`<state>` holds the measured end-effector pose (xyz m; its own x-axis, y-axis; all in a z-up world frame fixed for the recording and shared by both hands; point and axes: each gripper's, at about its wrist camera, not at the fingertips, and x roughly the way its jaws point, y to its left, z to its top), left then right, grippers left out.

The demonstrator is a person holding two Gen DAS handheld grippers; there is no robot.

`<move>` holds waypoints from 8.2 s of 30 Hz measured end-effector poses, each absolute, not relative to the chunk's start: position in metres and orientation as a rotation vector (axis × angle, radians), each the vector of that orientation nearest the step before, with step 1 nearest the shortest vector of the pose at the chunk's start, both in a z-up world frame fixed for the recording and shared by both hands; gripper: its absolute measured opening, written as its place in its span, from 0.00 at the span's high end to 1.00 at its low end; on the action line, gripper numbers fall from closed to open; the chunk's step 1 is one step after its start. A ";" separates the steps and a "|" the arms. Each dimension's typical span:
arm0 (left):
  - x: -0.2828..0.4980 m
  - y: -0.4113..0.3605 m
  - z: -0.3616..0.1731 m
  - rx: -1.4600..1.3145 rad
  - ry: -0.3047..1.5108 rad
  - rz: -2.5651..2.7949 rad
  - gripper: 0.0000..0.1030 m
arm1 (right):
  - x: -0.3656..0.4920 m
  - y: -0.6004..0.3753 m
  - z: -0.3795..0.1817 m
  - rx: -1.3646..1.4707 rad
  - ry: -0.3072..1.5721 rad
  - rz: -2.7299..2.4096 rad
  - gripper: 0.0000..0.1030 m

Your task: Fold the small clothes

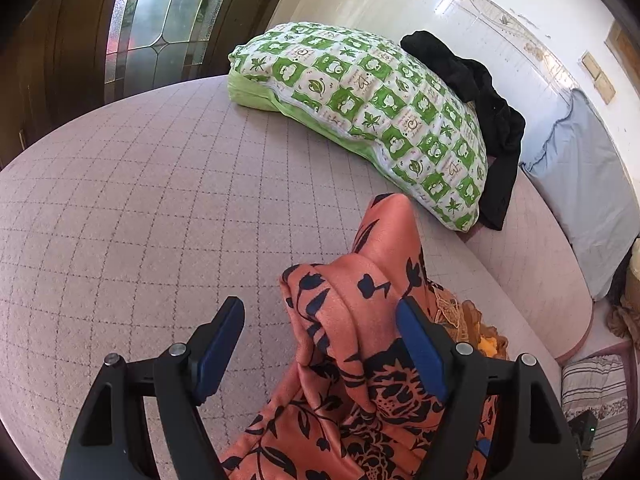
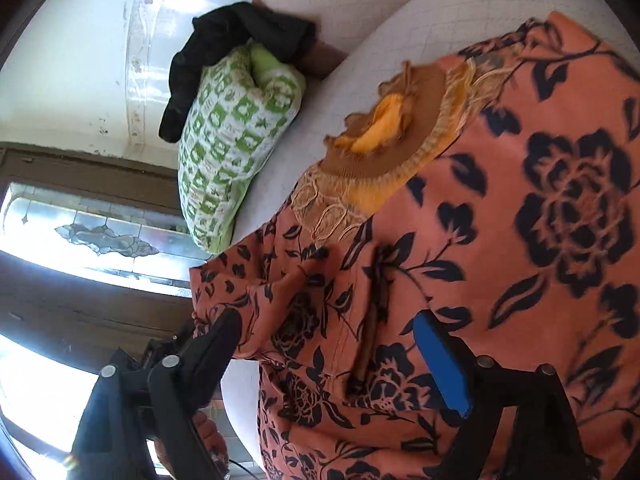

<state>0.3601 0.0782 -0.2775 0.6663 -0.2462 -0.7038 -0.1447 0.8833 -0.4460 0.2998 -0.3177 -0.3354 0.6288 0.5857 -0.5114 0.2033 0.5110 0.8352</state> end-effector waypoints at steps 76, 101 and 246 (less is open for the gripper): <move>0.368 -0.051 -0.317 0.061 0.999 -0.019 0.13 | 0.344 -0.334 -0.321 0.760 0.822 0.161 0.89; 0.353 -0.079 -0.330 0.205 1.047 -0.121 0.12 | 0.300 -0.426 -0.351 1.020 0.792 -0.103 0.88; 0.337 0.008 -0.303 -0.405 1.065 0.006 0.60 | 0.346 -0.308 -0.297 0.598 1.004 0.134 0.47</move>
<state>0.3366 0.0077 -0.3033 0.4914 -0.1884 -0.8503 -0.1985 0.9264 -0.3200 0.3461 -0.3080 -0.2974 0.5436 0.3724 -0.7522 0.1620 0.8327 0.5294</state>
